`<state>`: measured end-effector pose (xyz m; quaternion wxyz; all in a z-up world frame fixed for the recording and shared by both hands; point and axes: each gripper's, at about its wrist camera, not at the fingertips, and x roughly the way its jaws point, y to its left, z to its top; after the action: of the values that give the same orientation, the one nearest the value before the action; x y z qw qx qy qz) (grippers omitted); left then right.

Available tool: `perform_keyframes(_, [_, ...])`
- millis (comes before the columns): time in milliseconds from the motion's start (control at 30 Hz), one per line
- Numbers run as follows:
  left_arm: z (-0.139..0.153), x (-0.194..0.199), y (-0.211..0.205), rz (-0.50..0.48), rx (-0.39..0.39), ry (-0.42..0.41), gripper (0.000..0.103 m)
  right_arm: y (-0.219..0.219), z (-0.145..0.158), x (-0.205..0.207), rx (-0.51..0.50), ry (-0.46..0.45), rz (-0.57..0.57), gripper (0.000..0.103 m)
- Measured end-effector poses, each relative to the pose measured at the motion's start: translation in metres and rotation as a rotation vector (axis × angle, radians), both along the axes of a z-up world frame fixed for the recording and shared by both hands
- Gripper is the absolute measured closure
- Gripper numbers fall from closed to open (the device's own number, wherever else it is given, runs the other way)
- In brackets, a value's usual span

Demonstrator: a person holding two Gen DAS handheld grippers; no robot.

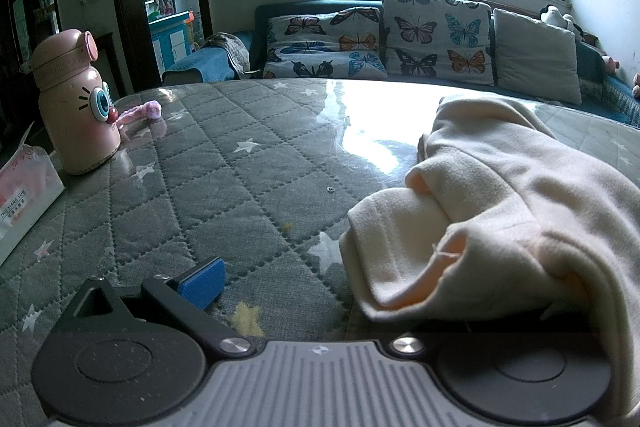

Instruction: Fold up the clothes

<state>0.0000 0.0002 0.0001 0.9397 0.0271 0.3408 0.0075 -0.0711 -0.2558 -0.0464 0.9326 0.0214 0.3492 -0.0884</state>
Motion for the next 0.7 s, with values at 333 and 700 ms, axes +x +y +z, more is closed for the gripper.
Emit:
perform_keyframes(333, [-0.0016, -0.0063, 0.0059, -0.011, 0.003, 0.003, 0.000, 0.0002, 0.0014, 0.0011, -0.002, 0.002, 0.001, 0.000])
perform_keyframes(700, [0.0000, -0.0014, 0.0009, -0.010, -0.001, 0.000, 0.000, 0.0056, 0.0029, 0.0012, 0.009, 0.002, 0.042, 0.000])
